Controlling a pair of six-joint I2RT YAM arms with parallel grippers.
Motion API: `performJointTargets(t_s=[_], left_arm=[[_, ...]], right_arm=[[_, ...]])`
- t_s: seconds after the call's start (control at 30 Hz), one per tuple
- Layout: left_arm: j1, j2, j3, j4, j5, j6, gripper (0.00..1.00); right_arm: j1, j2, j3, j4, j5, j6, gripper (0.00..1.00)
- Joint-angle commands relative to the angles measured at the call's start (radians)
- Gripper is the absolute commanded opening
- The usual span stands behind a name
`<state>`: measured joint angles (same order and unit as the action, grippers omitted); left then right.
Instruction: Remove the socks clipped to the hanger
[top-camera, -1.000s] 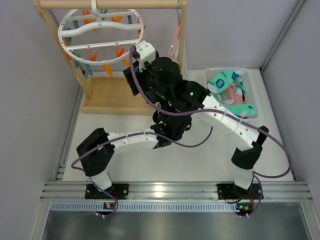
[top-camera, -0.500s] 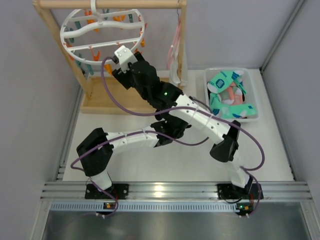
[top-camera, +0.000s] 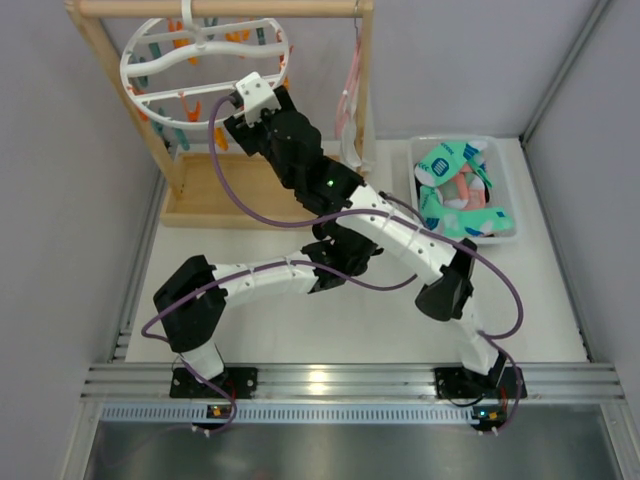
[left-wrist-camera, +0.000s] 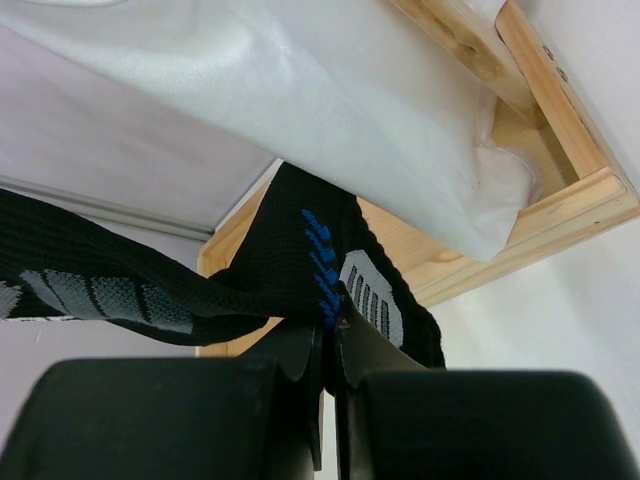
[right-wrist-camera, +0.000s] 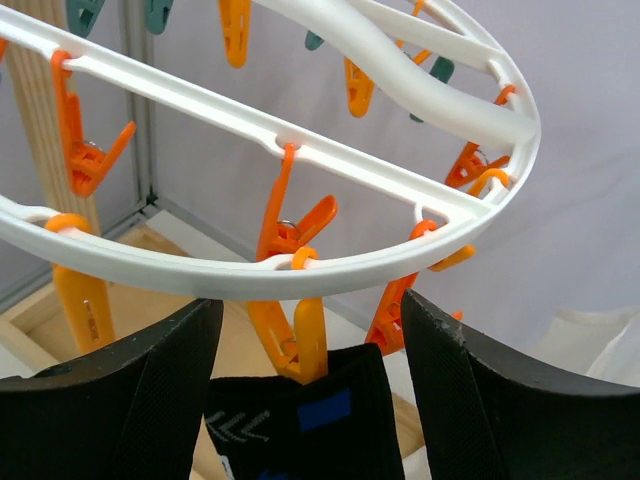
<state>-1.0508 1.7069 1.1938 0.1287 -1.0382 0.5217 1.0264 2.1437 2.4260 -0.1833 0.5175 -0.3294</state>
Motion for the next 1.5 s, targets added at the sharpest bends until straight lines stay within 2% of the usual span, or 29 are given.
performJointTargets(t_s=[0.0,0.33,0.57,0.7,0.87,0.9,1.0,1.23,1.37,1.47], left_arm=[[0.005,-0.003,0.040,0.035,0.007,-0.014,0.00],[0.011,-0.010,0.053,0.034,0.006,0.003,0.00],[0.012,-0.012,0.056,0.035,0.006,0.011,0.00],[0.012,-0.015,0.056,0.034,0.009,0.005,0.00],[0.012,-0.026,0.050,0.034,0.017,-0.008,0.00],[0.012,-0.026,0.050,0.035,0.021,-0.008,0.00],[0.014,-0.026,0.050,0.035,0.023,-0.014,0.00],[0.021,-0.065,-0.013,0.032,0.046,-0.074,0.00],[0.023,-0.128,-0.095,0.029,0.087,-0.181,0.00],[0.021,-0.164,-0.166,0.028,0.113,-0.256,0.00]], right_arm=[[-0.035,0.034,0.056,0.110,0.016,-0.014,0.69],[-0.038,0.082,0.058,0.173,0.024,-0.098,0.67],[-0.031,0.113,0.056,0.288,0.059,-0.158,0.66],[-0.029,0.124,0.056,0.341,0.075,-0.195,0.59],[-0.028,0.117,0.044,0.370,0.076,-0.214,0.39],[-0.026,0.113,0.033,0.380,0.076,-0.217,0.28],[-0.019,0.093,-0.014,0.400,0.067,-0.212,0.16],[0.003,0.059,-0.045,0.389,0.021,-0.148,0.08],[0.003,0.038,-0.059,0.374,-0.016,-0.099,0.06],[0.003,0.028,-0.062,0.366,-0.028,-0.068,0.01]])
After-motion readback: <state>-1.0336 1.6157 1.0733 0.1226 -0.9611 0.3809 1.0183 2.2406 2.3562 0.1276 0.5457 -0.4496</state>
